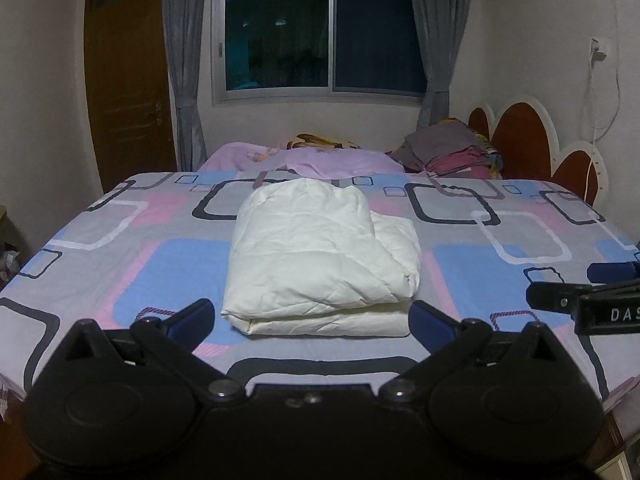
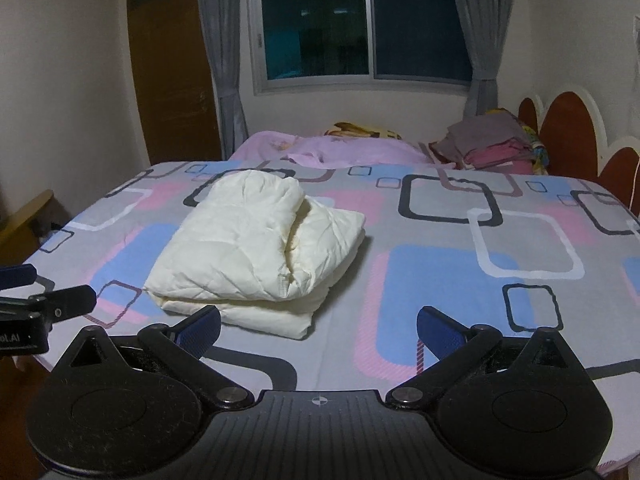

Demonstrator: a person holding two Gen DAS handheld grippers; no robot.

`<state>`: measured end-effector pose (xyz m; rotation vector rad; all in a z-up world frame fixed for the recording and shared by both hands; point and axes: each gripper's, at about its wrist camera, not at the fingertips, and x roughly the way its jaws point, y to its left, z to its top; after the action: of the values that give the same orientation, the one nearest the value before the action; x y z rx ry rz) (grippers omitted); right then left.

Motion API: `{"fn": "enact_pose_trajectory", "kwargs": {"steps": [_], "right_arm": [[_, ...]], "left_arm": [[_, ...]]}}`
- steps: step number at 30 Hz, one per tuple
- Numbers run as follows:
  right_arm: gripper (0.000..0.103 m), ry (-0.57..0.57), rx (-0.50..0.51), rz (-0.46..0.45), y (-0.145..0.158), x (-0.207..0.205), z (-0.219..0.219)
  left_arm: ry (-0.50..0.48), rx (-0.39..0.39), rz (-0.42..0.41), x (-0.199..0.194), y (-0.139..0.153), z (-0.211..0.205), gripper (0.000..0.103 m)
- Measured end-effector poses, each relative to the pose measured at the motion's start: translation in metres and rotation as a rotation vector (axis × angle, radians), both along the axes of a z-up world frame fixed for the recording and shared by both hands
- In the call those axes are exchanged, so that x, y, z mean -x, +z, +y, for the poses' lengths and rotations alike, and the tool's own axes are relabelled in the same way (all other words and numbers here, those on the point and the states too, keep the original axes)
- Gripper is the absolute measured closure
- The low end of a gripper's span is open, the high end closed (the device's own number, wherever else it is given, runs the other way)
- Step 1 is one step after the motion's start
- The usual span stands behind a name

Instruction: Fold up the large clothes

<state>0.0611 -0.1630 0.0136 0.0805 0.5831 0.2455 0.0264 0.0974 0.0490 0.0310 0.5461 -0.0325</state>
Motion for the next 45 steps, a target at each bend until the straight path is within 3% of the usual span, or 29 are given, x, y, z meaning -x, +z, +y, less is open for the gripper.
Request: {"fn": "enact_pose_trajectory", "kwargs": {"steps": [45], "right_arm": [[0.0, -0.015, -0.006, 0.003, 0.006, 0.011, -0.003]], "left_arm": [[-0.024, -0.003, -0.025, 0.007, 0.001, -0.004, 0.0]]}}
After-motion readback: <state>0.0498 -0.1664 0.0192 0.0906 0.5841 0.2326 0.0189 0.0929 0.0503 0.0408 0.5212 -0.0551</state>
